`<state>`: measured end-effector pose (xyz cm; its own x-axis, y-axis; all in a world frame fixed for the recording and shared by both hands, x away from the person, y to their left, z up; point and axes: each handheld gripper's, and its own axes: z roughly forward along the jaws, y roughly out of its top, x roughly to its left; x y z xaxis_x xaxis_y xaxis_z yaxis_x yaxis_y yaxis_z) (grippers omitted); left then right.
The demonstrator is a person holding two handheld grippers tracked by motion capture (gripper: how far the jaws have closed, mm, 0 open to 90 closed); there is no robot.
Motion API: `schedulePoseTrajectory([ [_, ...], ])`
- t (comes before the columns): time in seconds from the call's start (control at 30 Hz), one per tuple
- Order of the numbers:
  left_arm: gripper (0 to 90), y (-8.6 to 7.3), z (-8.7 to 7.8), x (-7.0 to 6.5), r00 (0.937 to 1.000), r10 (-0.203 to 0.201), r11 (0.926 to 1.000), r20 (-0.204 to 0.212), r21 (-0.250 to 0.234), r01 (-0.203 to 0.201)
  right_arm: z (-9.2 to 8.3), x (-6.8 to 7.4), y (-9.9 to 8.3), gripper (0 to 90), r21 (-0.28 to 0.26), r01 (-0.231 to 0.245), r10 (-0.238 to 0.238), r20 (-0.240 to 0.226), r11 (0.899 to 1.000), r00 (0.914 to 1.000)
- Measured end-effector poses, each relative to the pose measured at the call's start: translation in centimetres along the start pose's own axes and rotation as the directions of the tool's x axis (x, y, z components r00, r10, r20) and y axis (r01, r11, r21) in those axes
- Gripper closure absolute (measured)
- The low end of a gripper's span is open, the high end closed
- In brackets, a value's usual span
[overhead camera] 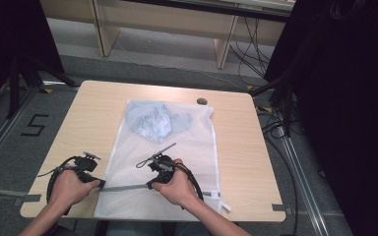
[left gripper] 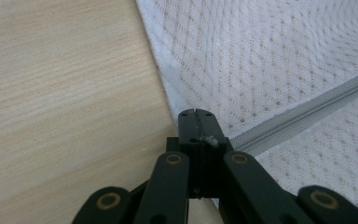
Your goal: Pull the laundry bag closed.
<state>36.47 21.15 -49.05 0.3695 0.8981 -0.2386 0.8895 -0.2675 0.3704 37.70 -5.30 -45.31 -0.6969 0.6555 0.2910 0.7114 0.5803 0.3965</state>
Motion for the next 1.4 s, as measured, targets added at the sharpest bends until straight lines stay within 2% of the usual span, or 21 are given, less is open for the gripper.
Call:
schedulePoseTrajectory([
  [0.07, 90.0, 0.0, 0.1, -0.1, 0.9999, -0.014, 0.9998, 0.000, -0.010, 0.014, -0.1, 0.0, 0.0, 87.2, 0.004, -0.007, 0.007, 0.000, 1.000, 1.0000],
  [0.1, 90.0, 0.0, 0.0, 0.0, 1.0000, -0.003, 1.0000, 0.002, -0.002, 0.003, -0.1, 0.0, 0.0, 87.2, 0.001, -0.005, 0.005, 0.003, 1.000, 1.0000],
  [0.17, 90.0, 0.0, 0.0, -0.1, 0.9999, -0.010, 0.9999, 0.002, -0.007, 0.010, -0.2, 0.0, 0.0, 87.2, 0.001, -0.007, 0.007, 0.007, 1.000, 1.0000],
  [0.2, 90.0, 0.0, 0.0, 0.0, 1.0000, 0.003, 1.0000, 0.001, 0.003, -0.003, -0.2, -0.1, 0.0, 87.1, 0.002, -0.007, 0.007, 0.008, 1.000, 0.9999],
  [0.43, 90.0, 0.0, 0.0, 0.0, 1.0000, -0.001, 1.0000, 0.000, 0.000, 0.001, -0.4, -0.2, -0.2, 87.1, 0.002, -0.006, 0.006, 0.012, 1.000, 0.9999],
  [0.6, 90.0, 0.0, 0.1, -0.1, 0.9999, -0.014, 0.9999, 0.001, -0.010, 0.014, -0.4, -0.4, -0.3, 87.1, 0.003, -0.022, 0.022, 0.011, 1.000, 0.9997],
  [0.7, 90.0, 0.0, 0.0, 0.0, 1.0000, -0.003, 1.0000, 0.001, -0.002, 0.003, -0.6, -0.6, -0.4, 87.2, 0.001, -0.017, 0.017, 0.016, 1.000, 0.9997],
  [0.83, 90.0, 0.0, 0.1, -0.1, 0.9999, -0.016, 0.9998, 0.000, -0.014, 0.016, -0.7, -0.5, -0.4, 87.2, 0.003, -0.027, 0.026, 0.013, 1.000, 0.9996],
  [0.87, 90.0, 0.0, -0.1, 0.1, 0.9999, 0.010, 0.9999, 0.001, 0.011, -0.010, -0.7, -0.6, -0.4, 87.1, 0.002, -0.027, 0.027, 0.012, 1.000, 0.9996],
  [0.93, 90.0, 0.0, 0.1, -0.1, 0.9999, -0.013, 0.9999, 0.000, -0.010, 0.013, -0.8, -0.6, -0.5, 87.1, 0.004, -0.021, 0.021, 0.010, 1.000, 0.9997],
  [1.03, 90.0, 0.0, 0.1, 0.0, 0.9999, -0.013, 0.9998, -0.001, -0.013, 0.013, -0.9, -0.6, -0.5, 87.2, 0.008, -0.043, 0.043, 0.015, 0.999, 0.9990],
  [1.17, 89.9, 0.0, 0.0, 0.0, 1.0000, -0.002, 1.0000, -0.001, -0.002, 0.002, -1.1, -0.7, -0.5, 87.2, 0.003, -0.035, 0.035, 0.013, 0.999, 0.9993],
  [1.2, 90.0, 0.0, 0.0, 0.0, 1.0000, 0.000, 1.0000, 0.000, 0.000, 0.000, -1.2, -0.6, -0.6, 87.1, 0.011, -0.048, 0.048, 0.011, 0.999, 0.9988],
  [1.23, 90.0, 0.0, -0.1, 0.1, 1.0000, 0.008, 0.9999, 0.001, 0.008, -0.009, -1.2, -0.6, -0.6, 87.1, 0.011, -0.044, 0.044, 0.017, 0.999, 0.9989],
  [1.27, 90.0, 0.0, 0.0, 0.0, 1.0000, -0.001, 1.0000, 0.001, 0.000, 0.001, -1.2, -0.7, -0.6, 87.2, 0.002, -0.034, 0.034, 0.016, 0.999, 0.9993],
  [1.3, 90.0, 0.0, 0.0, 0.0, 1.0000, -0.004, 1.0000, 0.000, -0.002, 0.004, -1.3, -0.7, -0.6, 87.1, 0.004, -0.045, 0.045, 0.015, 0.999, 0.9989],
  [1.4, 90.0, 0.0, 0.0, 0.0, 1.0000, -0.002, 1.0000, 0.000, -0.001, 0.002, -1.2, -0.9, -0.7, 87.1, -0.002, -0.028, 0.028, 0.018, 1.000, 0.9994],
])
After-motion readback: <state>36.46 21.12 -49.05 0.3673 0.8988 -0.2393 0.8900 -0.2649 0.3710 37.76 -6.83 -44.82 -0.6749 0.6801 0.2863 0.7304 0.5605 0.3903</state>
